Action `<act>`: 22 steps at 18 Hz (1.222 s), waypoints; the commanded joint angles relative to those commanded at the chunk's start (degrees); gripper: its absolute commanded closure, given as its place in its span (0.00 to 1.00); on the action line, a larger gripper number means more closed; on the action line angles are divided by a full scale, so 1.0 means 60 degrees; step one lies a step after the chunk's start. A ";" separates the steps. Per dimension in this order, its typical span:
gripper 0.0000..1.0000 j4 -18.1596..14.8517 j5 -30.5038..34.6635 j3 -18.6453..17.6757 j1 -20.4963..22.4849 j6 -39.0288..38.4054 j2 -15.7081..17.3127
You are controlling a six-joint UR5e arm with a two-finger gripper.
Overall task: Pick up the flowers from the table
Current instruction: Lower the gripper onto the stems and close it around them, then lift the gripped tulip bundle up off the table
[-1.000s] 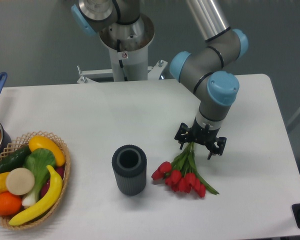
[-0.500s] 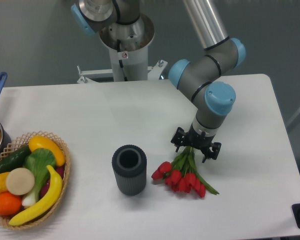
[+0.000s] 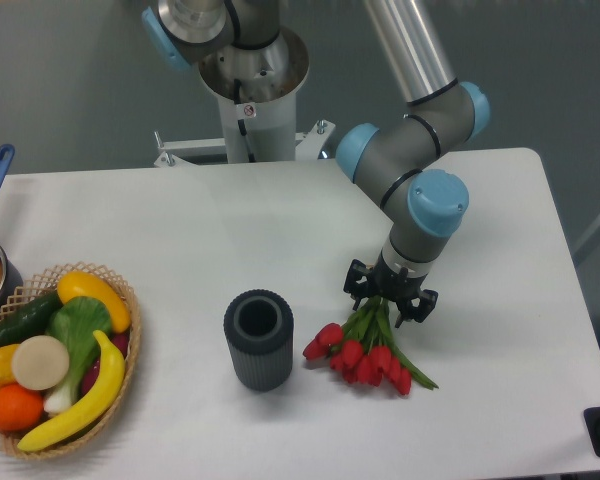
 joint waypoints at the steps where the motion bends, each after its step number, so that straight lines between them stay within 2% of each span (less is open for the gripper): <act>1: 0.42 0.0000 0.0000 0.0000 -0.0014 0.0014 0.0000; 5: 0.54 -0.0015 0.0000 0.0000 0.0000 0.0000 0.0000; 10: 0.64 -0.0015 0.0000 0.0000 0.0000 0.0015 0.0015; 17: 0.64 -0.0058 -0.0015 0.0175 0.0059 0.0015 0.0190; 22: 0.64 -0.0059 -0.0044 0.0264 0.0307 0.0029 0.0877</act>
